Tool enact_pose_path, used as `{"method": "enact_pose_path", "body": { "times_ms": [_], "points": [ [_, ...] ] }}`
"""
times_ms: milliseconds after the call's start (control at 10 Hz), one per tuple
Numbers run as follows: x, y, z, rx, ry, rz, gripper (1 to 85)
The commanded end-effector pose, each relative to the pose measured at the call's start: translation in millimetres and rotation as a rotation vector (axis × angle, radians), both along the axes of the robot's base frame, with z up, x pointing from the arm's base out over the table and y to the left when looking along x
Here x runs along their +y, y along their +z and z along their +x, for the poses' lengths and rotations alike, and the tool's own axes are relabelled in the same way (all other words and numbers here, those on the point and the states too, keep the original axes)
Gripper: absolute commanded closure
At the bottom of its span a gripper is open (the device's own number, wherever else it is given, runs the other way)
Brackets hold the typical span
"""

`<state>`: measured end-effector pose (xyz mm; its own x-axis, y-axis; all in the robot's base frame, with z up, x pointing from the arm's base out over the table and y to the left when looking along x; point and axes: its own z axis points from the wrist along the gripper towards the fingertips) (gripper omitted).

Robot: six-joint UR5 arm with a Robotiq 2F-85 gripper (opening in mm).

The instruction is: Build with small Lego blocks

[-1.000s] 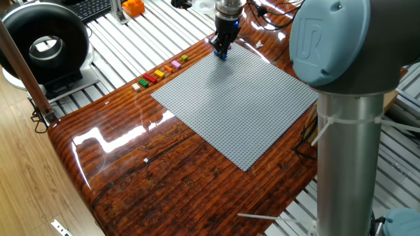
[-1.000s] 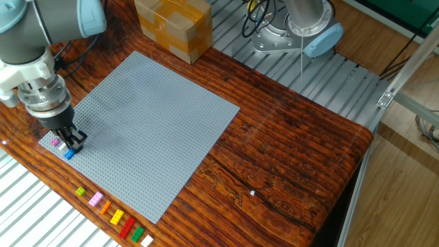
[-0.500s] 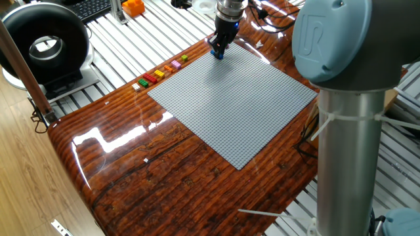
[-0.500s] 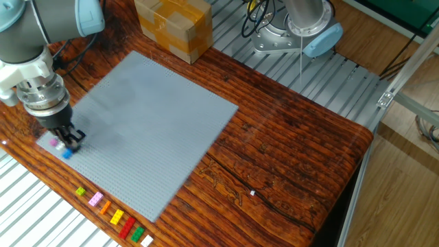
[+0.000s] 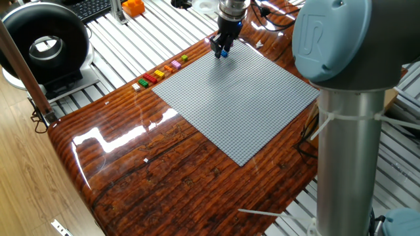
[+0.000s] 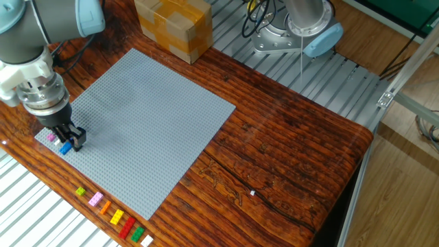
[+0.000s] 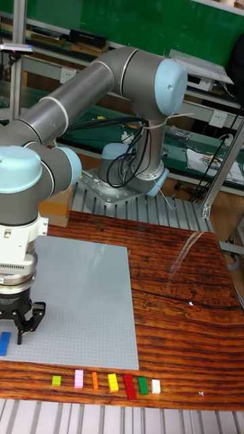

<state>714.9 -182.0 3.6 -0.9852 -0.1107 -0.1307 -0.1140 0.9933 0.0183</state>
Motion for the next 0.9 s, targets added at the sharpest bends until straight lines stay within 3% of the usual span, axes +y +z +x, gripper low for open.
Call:
{"method": "enact_pose_path", "body": {
  "times_ms": [0,200,500,600,800],
  "points": [
    [-4.0,1.6,-1.4,0.009,-0.013,-0.017,39.3],
    [-10.0,8.7,-8.4,0.042,-0.031,-0.055,40.0],
    [-2.0,9.6,-5.9,0.042,-0.061,-0.036,41.7],
    [-2.5,11.3,-5.9,0.048,-0.076,-0.046,46.3],
    [4.3,10.1,-7.6,0.059,-0.134,-0.04,66.3]
  ]
}}
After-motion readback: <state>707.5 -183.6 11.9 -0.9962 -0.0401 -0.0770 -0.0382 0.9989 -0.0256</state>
